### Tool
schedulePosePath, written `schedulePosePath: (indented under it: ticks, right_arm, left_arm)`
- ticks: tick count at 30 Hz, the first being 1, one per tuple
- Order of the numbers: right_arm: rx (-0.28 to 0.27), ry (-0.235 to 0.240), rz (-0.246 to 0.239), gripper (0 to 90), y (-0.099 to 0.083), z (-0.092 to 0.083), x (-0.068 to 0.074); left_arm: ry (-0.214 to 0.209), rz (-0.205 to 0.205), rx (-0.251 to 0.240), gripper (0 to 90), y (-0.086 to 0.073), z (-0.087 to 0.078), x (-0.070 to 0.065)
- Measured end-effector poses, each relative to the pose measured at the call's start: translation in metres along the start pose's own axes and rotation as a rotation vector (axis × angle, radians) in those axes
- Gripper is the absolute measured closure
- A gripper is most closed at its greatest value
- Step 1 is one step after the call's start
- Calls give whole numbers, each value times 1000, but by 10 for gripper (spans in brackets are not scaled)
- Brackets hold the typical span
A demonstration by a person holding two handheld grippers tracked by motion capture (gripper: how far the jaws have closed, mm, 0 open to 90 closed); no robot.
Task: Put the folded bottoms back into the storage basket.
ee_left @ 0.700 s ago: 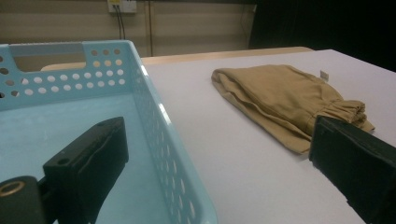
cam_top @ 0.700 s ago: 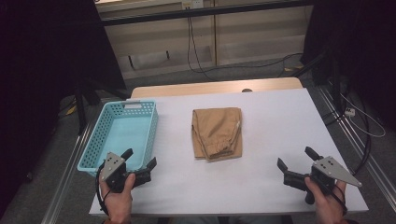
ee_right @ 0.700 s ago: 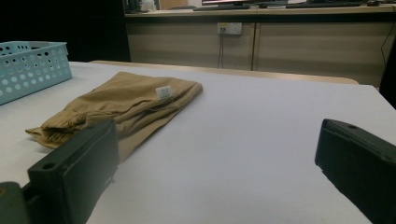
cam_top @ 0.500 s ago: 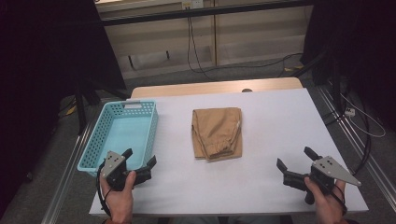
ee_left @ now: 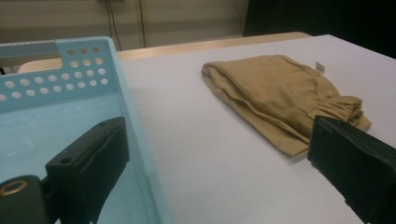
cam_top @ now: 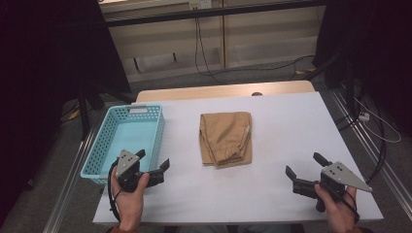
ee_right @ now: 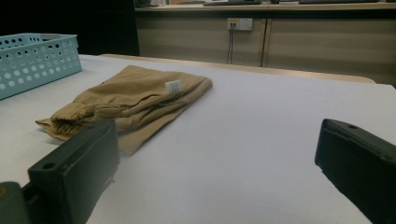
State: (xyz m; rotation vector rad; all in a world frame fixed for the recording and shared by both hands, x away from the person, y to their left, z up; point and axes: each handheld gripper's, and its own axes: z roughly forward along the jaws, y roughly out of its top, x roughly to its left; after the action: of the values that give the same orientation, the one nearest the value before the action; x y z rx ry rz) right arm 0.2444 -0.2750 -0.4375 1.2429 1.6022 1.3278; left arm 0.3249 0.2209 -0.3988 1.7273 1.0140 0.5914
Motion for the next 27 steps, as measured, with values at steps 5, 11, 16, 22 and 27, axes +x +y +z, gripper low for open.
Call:
schedulePosePath:
  ticks: [5, 11, 16, 22, 27]
  right_arm:
    - [0, 4, -3, 0, 0, 0, 0]
    - [-3, 12, -11, 5, 1, -1, 2]
    - [2, 14, -19, 5, 1, -1, 3]
    - [7, 23, -28, 0, 1, -1, 4]
    - [7, 26, -33, 0, 1, -1, 4]
  left_arm:
    - [-58, 20, 21, 53, 2, 6, -7]
    - [-122, 71, 52, 53, 7, 14, -23]
    - [-149, 75, 64, 49, 13, 22, -31]
    - [-161, 39, 77, 56, 19, 35, -37]
    - [-161, 49, 68, 67, 25, 45, -40]
